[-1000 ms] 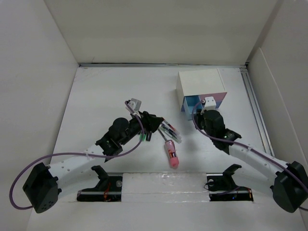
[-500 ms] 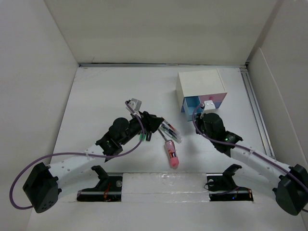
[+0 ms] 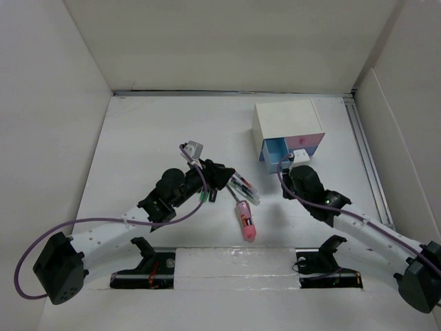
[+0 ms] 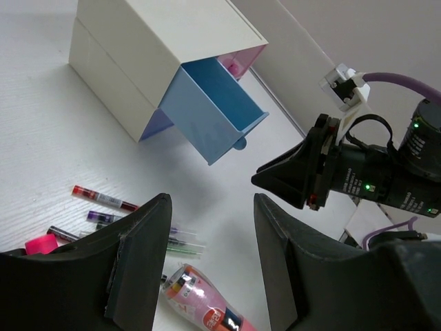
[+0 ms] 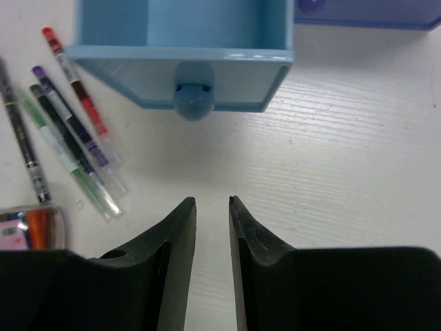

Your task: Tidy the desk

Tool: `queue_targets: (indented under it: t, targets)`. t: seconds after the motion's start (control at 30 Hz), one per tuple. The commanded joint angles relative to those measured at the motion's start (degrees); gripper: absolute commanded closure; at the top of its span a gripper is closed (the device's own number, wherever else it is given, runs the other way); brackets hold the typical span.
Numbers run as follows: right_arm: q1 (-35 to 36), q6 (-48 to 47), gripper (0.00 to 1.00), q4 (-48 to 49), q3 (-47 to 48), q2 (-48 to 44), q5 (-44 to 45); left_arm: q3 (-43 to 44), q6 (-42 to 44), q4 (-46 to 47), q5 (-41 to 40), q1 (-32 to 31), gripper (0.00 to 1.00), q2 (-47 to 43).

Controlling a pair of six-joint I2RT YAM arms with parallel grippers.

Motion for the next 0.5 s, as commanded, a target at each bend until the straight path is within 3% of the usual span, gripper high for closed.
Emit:
queue_targets:
  t: [0.0, 0.07, 0.27, 0.47]
  targets:
    - [2.94, -0.34, 0.68, -3.20, 4.01, -3.96, -2.09, 2.95, 0.63, 2.50, 0.44, 0.11, 0.53, -0.62]
    - [4.35, -1.39, 0.62, -4.08, 4.28, -7.37, -5.76, 3.21, 0.63, 0.48, -0.96, 0.11, 0.53, -1.58]
    - [11.46, -0.26, 0.47, -6.28, 2.70, -13.19, -15.80, 4.79, -4.81, -8.83, -15.26, 0.11, 0.51, -5.98]
    - [23.04, 6.58, 0.24, -1.74, -3.17, -13.65, -16.86, 3.14, -8.15, -14.64, -19.86, 0.11, 0.48, -10.28]
